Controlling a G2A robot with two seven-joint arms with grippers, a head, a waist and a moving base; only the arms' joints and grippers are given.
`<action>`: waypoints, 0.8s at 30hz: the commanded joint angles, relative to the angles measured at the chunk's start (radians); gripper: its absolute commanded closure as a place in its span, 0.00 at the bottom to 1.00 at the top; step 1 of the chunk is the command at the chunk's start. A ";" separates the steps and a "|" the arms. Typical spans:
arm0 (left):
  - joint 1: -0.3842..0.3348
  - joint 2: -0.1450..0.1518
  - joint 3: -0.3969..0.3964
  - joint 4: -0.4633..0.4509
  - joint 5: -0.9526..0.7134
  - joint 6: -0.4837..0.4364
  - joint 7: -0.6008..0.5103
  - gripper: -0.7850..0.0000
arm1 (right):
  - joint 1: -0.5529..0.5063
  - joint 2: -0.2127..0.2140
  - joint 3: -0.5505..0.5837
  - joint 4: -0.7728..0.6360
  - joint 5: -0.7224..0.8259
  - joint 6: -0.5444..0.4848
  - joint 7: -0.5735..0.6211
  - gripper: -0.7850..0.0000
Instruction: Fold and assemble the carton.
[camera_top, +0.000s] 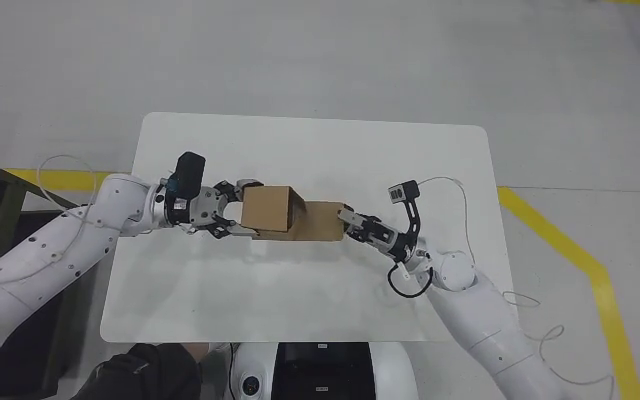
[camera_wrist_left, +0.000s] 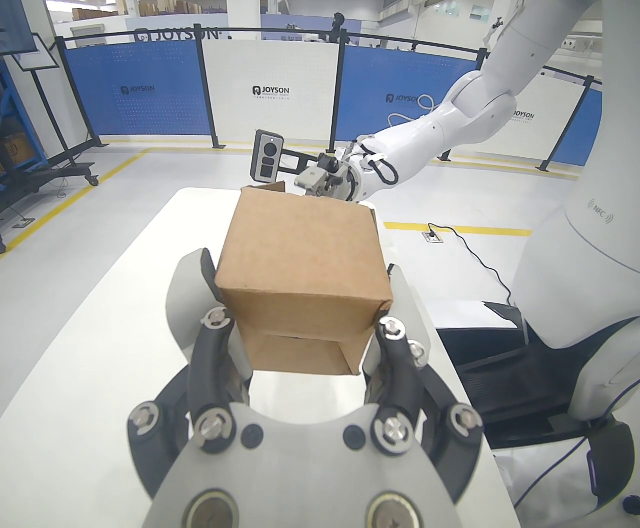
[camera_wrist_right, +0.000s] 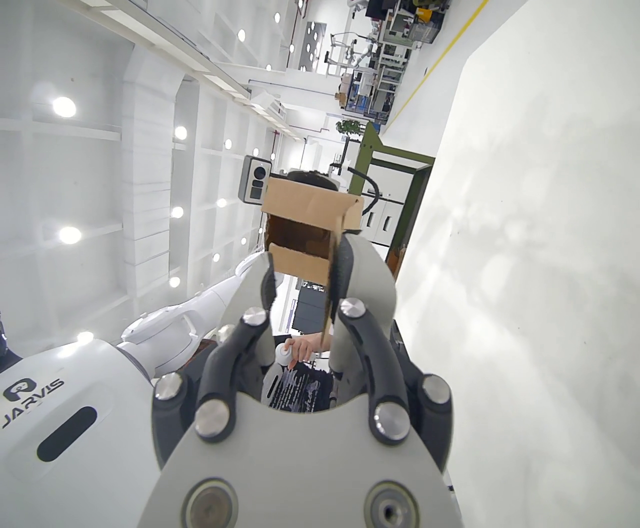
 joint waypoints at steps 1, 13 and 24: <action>0.004 0.001 -0.005 0.000 -0.002 0.000 0.000 0.38 | -0.005 0.002 0.017 0.001 -0.005 -0.016 -0.014 0.00; 0.064 0.021 -0.093 -0.062 -0.045 0.018 0.018 0.51 | -0.004 -0.001 0.023 0.074 -0.114 -0.007 -0.077 0.60; 0.084 0.002 -0.091 -0.042 0.040 0.000 0.000 0.52 | 0.019 -0.021 -0.045 0.012 -0.216 -0.006 -0.121 0.62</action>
